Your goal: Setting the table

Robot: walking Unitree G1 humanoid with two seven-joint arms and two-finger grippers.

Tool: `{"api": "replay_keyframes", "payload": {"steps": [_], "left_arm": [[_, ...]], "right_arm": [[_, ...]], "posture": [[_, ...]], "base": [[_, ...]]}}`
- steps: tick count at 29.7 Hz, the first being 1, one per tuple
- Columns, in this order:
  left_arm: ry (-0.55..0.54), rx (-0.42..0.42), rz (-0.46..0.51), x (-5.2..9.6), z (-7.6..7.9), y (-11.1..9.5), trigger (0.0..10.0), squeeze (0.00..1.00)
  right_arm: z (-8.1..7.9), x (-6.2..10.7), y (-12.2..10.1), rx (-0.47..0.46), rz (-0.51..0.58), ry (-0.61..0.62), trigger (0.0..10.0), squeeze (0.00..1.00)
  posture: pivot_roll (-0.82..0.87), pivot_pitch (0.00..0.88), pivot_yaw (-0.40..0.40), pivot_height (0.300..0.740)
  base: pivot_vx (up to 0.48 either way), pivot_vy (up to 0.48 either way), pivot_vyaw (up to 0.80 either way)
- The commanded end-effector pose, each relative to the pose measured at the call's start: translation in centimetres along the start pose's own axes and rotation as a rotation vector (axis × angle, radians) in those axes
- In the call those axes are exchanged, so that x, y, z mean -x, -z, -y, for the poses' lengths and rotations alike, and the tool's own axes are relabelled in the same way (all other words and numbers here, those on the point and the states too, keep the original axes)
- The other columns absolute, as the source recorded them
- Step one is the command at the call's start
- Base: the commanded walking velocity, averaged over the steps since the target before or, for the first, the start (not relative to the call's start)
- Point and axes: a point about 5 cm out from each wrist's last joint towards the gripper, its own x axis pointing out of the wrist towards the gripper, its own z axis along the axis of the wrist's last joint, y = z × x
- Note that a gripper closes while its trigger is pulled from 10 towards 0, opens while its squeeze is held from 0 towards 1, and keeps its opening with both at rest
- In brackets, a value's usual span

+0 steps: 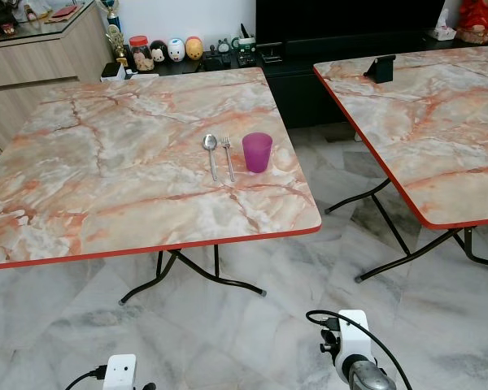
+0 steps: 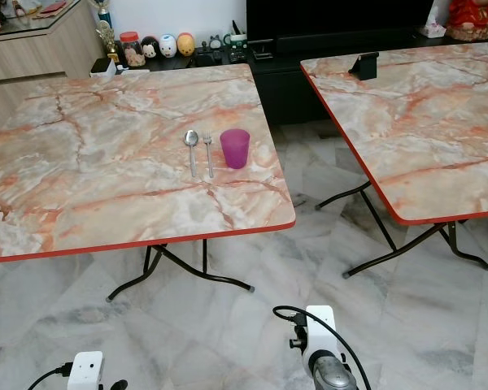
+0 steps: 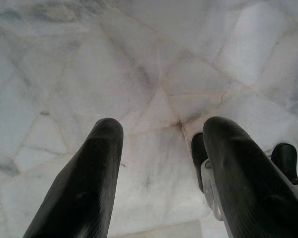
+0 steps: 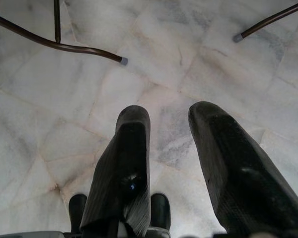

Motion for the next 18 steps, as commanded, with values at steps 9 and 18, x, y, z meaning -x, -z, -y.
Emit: {"api": "replay_keyframes", "payload": {"steps": [9, 18], "left_arm": [[-0.015, 0.008, -0.028, 0.14, -0.44, 0.5, 10.0, 0.0], [-0.013, 0.002, -0.027, 0.17, -0.52, 0.54, 10.0, 0.0]], "right_arm": [[-0.52, -0.01, -0.22, -0.006, 0.025, -0.003, 10.0, 0.0], [-0.76, -0.22, -1.05, -0.01, 0.054, -0.004, 10.0, 0.0]], "posture": [[-0.08, 0.0, 0.087, 0.74], [-0.08, 0.0, 0.09, 0.74]], "base": [[0.0, 0.032, 0.0], [0.0, 0.275, 0.0]]}}
